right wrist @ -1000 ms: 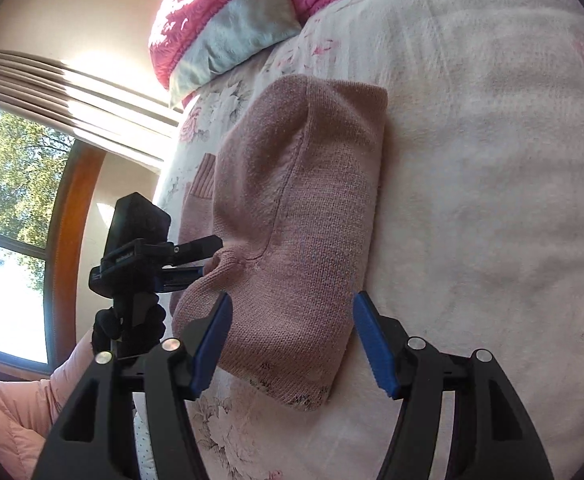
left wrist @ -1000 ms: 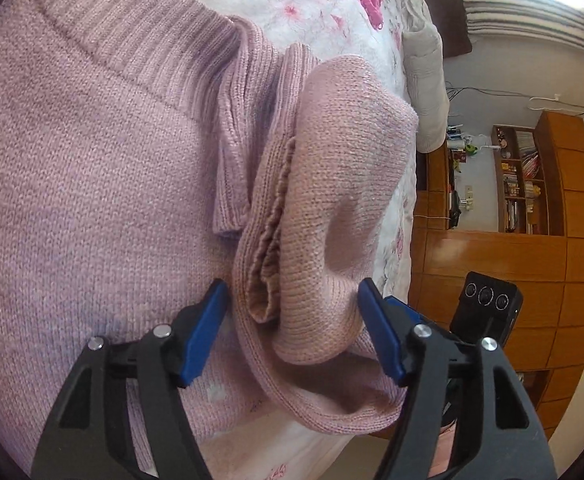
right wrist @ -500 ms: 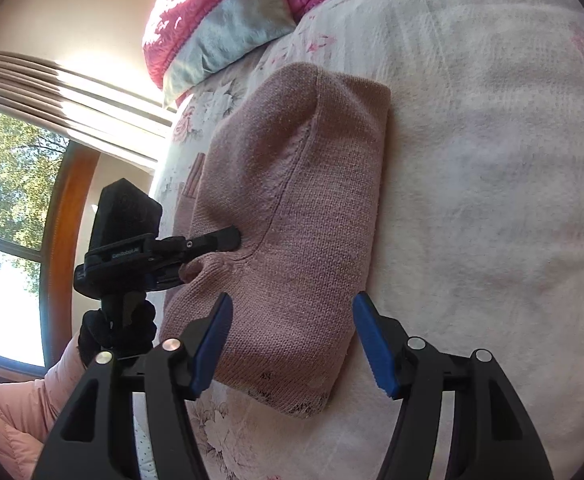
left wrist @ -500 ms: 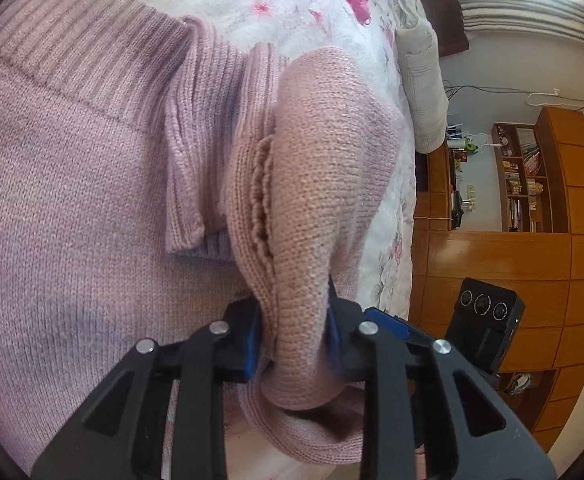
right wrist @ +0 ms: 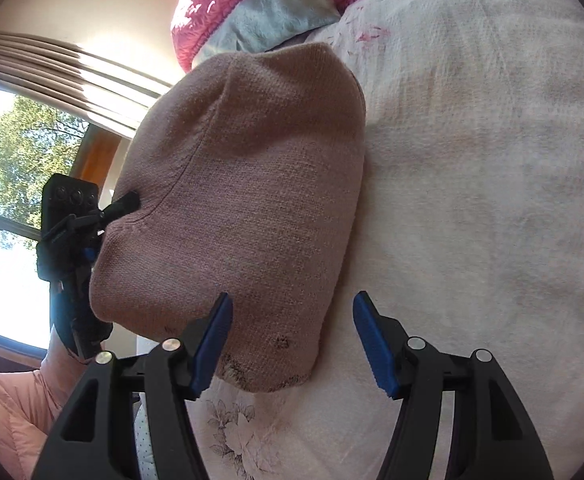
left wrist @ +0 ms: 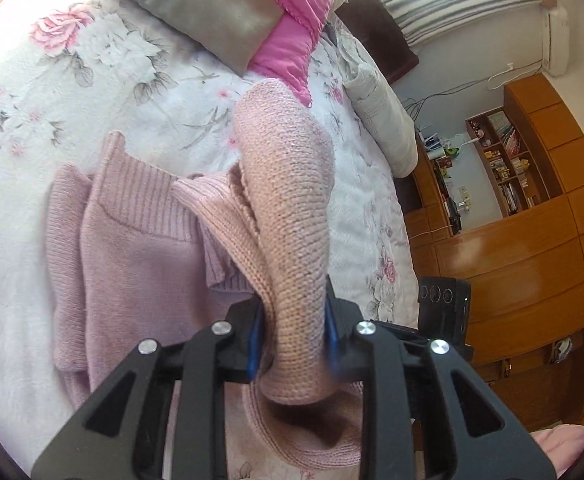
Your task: Fold small clothes
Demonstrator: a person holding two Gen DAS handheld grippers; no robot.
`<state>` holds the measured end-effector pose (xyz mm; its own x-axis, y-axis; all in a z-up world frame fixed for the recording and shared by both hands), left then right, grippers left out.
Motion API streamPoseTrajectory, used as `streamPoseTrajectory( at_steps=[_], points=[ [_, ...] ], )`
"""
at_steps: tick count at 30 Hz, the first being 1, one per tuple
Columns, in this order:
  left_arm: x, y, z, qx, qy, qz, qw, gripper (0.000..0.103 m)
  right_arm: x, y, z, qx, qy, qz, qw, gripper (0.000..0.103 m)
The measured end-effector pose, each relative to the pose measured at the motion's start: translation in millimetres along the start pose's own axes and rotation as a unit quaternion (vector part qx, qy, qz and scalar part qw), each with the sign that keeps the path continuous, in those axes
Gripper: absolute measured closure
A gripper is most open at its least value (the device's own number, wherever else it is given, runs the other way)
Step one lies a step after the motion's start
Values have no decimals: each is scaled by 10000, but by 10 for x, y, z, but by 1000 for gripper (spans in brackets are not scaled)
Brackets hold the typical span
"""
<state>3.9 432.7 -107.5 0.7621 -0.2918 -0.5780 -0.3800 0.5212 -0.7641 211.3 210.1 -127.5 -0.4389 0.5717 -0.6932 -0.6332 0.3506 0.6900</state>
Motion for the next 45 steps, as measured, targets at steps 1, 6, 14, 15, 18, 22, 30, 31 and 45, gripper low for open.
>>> streamPoseTrajectory(
  at_steps=[1, 6, 14, 15, 18, 22, 30, 31, 45],
  points=[
    [-92, 84, 9, -103, -59, 43, 9999, 80, 37, 24, -4, -21, 35, 39, 10000, 39],
    [-163, 654, -73, -568, 69, 151, 9982, 79, 297, 175, -41, -130, 255, 161, 9995, 39],
    [81, 1151, -213, -711, 80, 353, 9968, 79, 773, 320, -157, -354, 741, -263, 9963, 39],
    [72, 1125, -221, -632, 94, 387, 9972, 78, 816, 318, -176, -377, 784, -349, 9956, 38],
    [-60, 963, -234, -355, 105, 627, 9973, 74, 870, 308, -186, -406, 800, -436, 9950, 36],
    [-410, 703, -362, -138, -102, 791, 9967, 70, 770, 265, -191, -310, 723, -383, 9962, 36],
    [-381, 387, -812, 76, 98, 1052, 9944, 56, 582, 303, -309, -242, 606, -282, 9975, 35],
    [-326, 443, -848, 43, 152, 1151, 9932, 56, 571, 300, -330, -241, 600, -282, 9975, 35],
    [-542, 1043, -1227, -812, 170, 929, 9922, 98, 549, 106, -506, 113, 746, -224, 9969, 29]
  ],
)
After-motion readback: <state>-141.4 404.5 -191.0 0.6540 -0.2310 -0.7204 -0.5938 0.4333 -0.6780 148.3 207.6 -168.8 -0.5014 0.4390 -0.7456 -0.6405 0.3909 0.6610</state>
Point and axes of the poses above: each gripper's, at about its wrist camera, not at the fingertips, and x roughly the way its jaws point, y to its left, z to its top, the point moved 2 cm from there along x, roughly the way its jaws point
